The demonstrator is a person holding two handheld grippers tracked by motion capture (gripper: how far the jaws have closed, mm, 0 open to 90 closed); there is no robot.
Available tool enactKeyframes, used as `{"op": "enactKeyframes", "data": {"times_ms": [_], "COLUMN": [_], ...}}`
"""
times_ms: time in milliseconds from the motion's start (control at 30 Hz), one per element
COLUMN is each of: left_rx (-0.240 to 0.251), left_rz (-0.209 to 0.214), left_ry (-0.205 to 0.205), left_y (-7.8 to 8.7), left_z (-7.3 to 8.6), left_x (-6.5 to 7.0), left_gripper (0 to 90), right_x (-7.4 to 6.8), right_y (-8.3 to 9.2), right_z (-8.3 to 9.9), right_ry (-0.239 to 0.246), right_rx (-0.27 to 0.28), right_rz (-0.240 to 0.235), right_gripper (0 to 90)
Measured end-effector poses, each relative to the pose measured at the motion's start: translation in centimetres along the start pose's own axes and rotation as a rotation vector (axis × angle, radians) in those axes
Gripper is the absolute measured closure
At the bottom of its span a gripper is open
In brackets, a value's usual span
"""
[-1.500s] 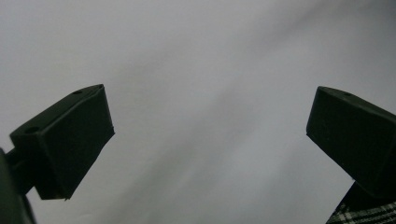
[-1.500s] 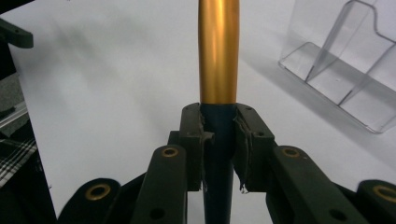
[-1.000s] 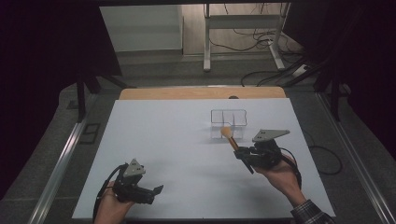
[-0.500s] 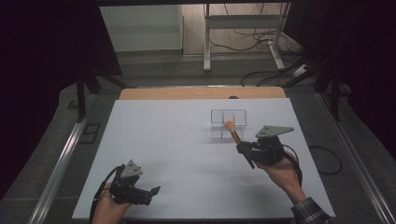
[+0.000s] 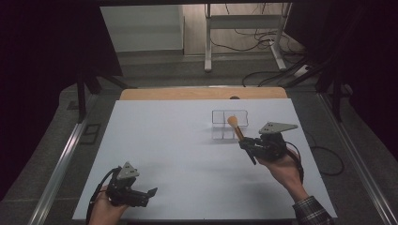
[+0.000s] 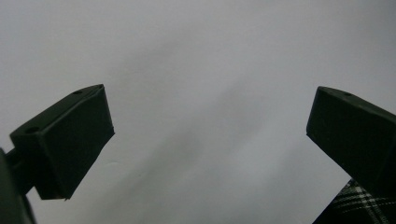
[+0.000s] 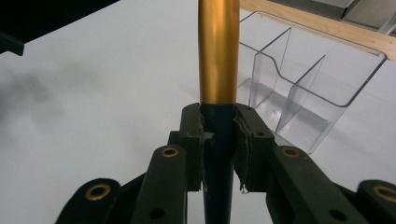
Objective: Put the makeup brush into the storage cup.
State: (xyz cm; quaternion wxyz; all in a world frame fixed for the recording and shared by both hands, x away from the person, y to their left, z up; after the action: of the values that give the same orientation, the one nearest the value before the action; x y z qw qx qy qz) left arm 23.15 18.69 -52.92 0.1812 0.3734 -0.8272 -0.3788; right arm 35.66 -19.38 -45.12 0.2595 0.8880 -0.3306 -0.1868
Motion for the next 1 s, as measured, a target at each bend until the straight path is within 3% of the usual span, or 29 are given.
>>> {"op": "enactKeyframes", "data": {"times_ms": [300,1000], "left_rx": [0.012,0.017], "left_rz": [-0.004,-0.005], "left_ry": [0.011,0.034], "left_y": [0.2,0.6], "left_z": [0.1,0.7], "left_x": [-0.1,-0.4], "left_gripper": [0.9,0.9], "right_x": [0.5,2.3], "right_y": [0.0,-0.8], "right_z": [-0.5,-2.4], "right_ry": [-0.029,-0.036], "right_rx": [0.022,0.058], "right_rz": [0.004,0.043], "right_gripper": [74.1,74.1]}}
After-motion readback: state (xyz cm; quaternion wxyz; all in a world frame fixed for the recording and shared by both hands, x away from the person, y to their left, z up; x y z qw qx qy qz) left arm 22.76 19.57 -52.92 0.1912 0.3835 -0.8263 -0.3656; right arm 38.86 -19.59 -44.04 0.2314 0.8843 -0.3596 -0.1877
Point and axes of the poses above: each handheld gripper's, and its own axes: y roughly backward along the jaws, z roughly out of its underside, x roughly to its right, the point moved 5 cm from there along -y, roughly forward along the jaws, and after that the axes turned 6 degrees about -y, right-handed, at the moved point
